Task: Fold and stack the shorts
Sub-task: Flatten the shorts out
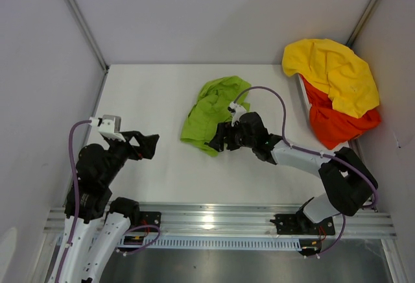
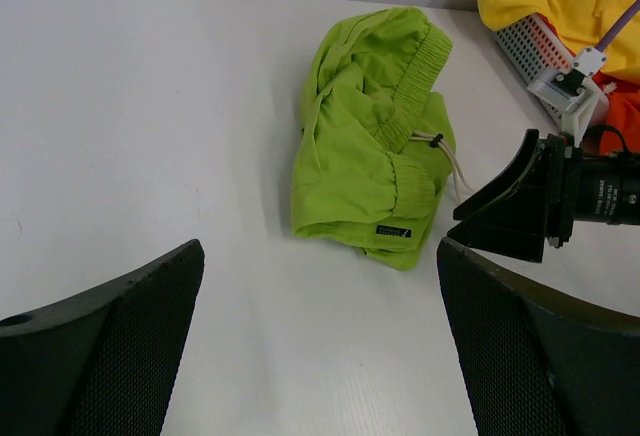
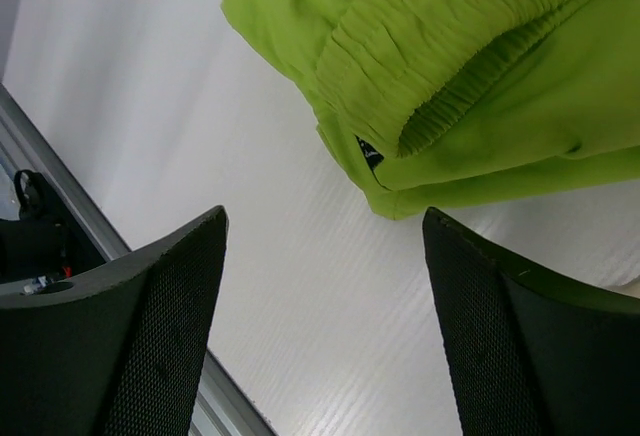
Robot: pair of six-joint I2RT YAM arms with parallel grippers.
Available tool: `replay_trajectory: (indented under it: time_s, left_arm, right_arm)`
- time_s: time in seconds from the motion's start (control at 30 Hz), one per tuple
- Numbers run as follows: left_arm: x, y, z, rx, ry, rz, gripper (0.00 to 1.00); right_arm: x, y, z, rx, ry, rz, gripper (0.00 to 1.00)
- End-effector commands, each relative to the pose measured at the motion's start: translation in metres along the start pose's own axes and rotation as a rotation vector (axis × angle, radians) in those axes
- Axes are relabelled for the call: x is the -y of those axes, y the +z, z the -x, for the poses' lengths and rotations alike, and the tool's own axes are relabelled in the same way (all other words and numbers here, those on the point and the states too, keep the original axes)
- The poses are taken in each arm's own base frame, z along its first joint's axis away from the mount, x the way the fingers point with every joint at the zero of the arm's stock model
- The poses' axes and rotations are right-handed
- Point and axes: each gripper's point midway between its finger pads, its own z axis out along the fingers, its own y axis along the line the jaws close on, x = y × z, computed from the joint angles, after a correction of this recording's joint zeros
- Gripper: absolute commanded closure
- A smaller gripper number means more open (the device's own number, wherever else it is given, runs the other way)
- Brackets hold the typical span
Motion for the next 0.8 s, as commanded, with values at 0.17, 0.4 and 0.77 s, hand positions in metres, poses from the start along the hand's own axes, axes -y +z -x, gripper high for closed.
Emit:
replay_trajectory:
  time_s: [0.17, 0.4, 0.77]
  left_arm:
    - [0.006, 0.002, 0.008, 0.024, 0.017, -0.033, 0.01]
    - [0.007, 0.004, 0.006, 0.012, 0.016, -0.038, 0.01]
    - [0.012, 0.010, 0.001, -0.022, 0.019, -0.070, 0.01]
  right_arm:
    - [-0.013, 0.007, 0.036, 0.120, -0.007, 0.080, 0.20]
    - [-0.009, 0.031, 0.042, 0.107, -0.020, 0.097, 0.21]
    - [-0.043, 0.001, 0.076, 0.160, -0.029, 0.156, 0.97]
